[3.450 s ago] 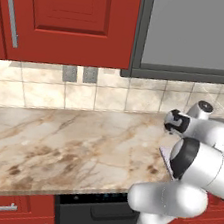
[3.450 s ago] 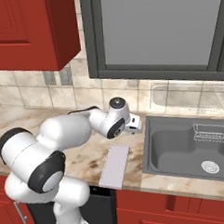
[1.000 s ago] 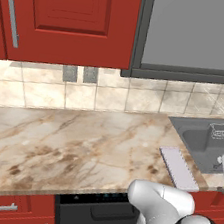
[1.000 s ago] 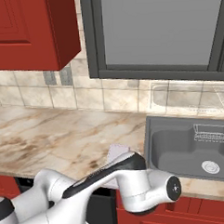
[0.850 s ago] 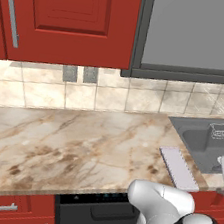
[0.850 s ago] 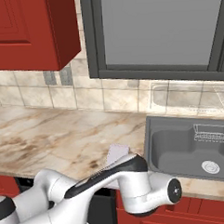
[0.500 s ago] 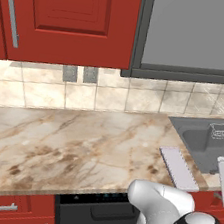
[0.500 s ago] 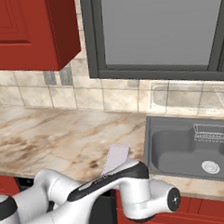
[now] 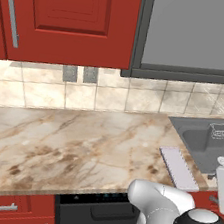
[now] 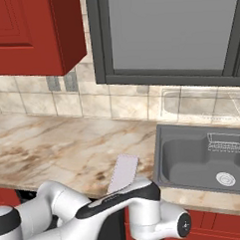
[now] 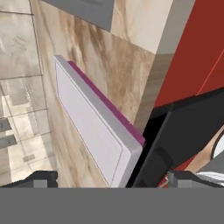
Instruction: The ice cube tray has been filled with water. Take the tray and place it in the freezer to make ice. Close the freezer door after placing the tray.
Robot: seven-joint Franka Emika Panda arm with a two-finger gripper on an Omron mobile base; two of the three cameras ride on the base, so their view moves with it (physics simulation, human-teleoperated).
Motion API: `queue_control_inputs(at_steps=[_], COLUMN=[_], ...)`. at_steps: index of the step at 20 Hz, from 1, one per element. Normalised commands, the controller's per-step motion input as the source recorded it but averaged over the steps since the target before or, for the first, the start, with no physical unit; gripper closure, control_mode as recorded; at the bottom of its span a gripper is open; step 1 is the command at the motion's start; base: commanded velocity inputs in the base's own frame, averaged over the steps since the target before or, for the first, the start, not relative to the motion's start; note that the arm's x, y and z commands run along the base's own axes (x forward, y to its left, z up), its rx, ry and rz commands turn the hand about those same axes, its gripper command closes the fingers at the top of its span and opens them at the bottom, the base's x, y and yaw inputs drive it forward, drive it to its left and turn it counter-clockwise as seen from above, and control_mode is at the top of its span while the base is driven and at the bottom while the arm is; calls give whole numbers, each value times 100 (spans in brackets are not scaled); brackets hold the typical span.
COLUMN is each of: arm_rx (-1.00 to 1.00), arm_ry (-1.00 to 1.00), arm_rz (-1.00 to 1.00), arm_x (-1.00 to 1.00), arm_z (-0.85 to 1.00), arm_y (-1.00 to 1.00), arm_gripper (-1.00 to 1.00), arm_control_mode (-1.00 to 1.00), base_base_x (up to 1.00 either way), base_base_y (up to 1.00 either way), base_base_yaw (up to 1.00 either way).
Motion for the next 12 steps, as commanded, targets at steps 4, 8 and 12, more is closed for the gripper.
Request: queue_control_inputs(at_steps=[4,8,12], arm_rx=[0,0,0], arm_ry=[-5,-2,-1], arm_rz=[0,0,0], arm_x=[4,13,16], arm_z=[-19,-15,-14], arm_y=[6,8,9], arm_gripper=[-100,-100,-100], arm_control_mode=[-100,-100,-100], base_base_x=[0,0,0], base_base_y=[0,0,0], base_base_yaw=[0,0,0])
